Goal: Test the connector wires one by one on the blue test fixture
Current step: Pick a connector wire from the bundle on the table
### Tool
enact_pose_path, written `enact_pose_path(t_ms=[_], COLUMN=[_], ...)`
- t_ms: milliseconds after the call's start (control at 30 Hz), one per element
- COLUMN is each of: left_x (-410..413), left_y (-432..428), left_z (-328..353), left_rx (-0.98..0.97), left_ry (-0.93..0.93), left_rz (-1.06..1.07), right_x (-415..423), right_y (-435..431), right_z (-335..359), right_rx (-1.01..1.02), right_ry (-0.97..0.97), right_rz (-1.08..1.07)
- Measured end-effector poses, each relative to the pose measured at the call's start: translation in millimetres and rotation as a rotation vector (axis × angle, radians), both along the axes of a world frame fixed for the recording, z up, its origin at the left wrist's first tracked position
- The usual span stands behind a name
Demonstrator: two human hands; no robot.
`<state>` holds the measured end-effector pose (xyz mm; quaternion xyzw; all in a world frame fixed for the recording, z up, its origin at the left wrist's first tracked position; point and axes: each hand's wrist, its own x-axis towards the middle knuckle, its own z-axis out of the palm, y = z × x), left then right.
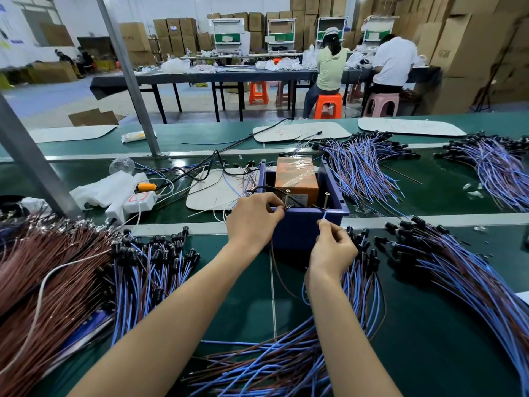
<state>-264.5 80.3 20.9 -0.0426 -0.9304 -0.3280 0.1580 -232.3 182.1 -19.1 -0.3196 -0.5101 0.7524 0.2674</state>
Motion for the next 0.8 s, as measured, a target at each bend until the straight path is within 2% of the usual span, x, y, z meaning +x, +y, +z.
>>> enact_pose_path(t_ms=[167,533,800], left_x=[-0.7,-2.2,-1.5], left_y=[0.6,1.9,4.5], left_z=[0.2,0.7,1.6], left_rx=[-0.013,-0.062,-0.092], left_ry=[0.016,0.077,0.092], left_rz=[0.011,-0.005,-0.012], right_x=[-0.5,-0.7,0.5], right_y=[-2.8,-18.5,-25.5], right_z=[-1.7,3.0,2.0], right_rx=[0.033,0.243,0.285], right_ry=[-0.002,-0.033,-0.032], right_rz=[-0.025,-0.098,-0.003])
